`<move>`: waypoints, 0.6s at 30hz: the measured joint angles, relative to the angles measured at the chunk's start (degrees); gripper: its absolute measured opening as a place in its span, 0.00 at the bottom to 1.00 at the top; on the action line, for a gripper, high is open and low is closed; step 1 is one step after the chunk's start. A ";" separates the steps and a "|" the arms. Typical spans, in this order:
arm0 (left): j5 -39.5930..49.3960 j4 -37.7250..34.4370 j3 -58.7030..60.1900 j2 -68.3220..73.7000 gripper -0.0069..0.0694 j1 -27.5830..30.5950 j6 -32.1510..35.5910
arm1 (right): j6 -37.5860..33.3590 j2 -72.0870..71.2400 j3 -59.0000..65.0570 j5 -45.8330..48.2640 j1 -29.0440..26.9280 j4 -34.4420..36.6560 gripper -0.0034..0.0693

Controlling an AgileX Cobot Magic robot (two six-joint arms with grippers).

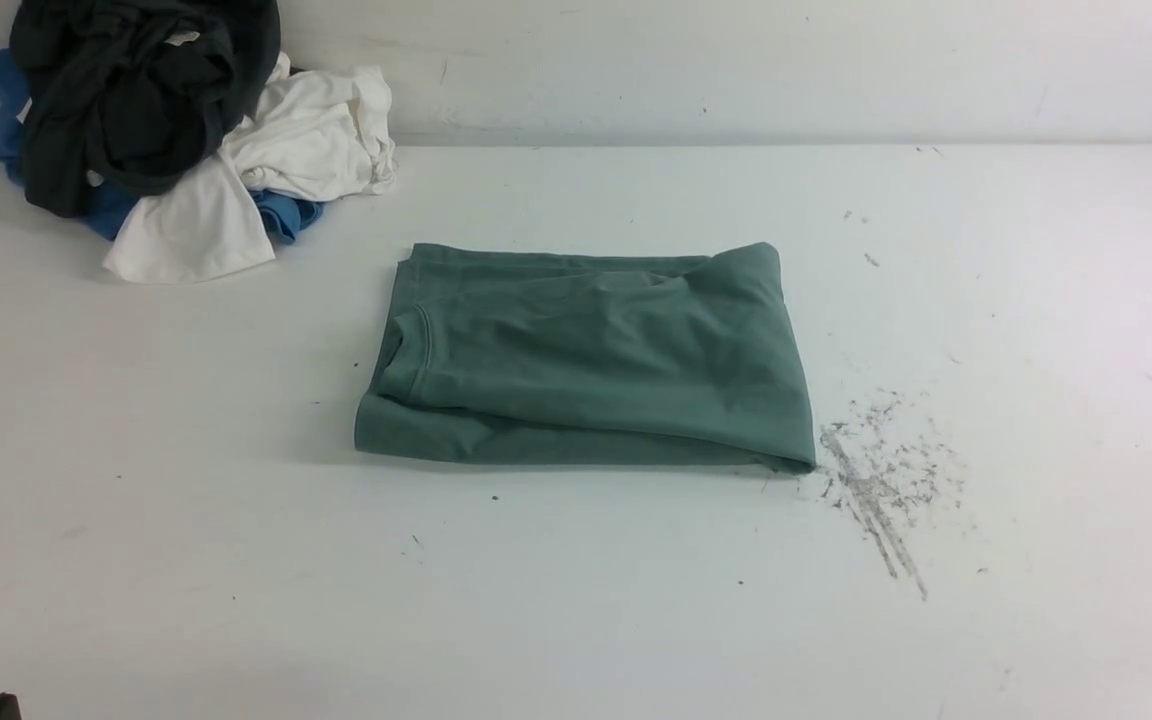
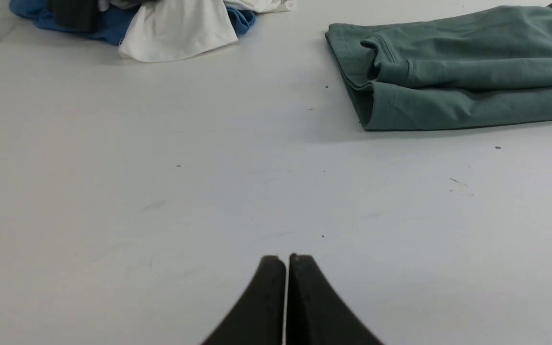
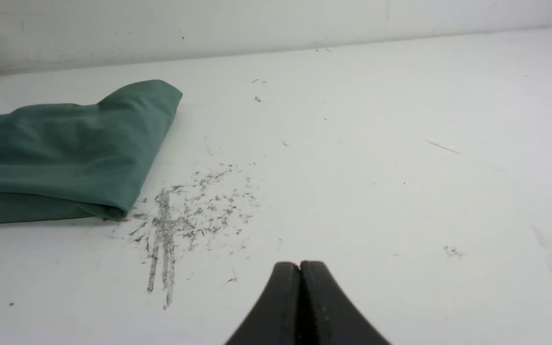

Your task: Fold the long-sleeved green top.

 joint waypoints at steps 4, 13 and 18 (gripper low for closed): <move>0.00 0.01 0.00 0.00 0.08 0.00 0.06 | 0.00 0.00 0.00 0.00 0.00 0.00 0.03; 0.00 0.12 0.00 0.00 0.08 0.00 0.06 | -0.74 0.00 0.00 0.00 0.00 0.00 0.03; 0.00 0.12 0.00 0.00 0.08 0.00 0.06 | -0.74 0.00 0.00 0.00 0.00 0.00 0.03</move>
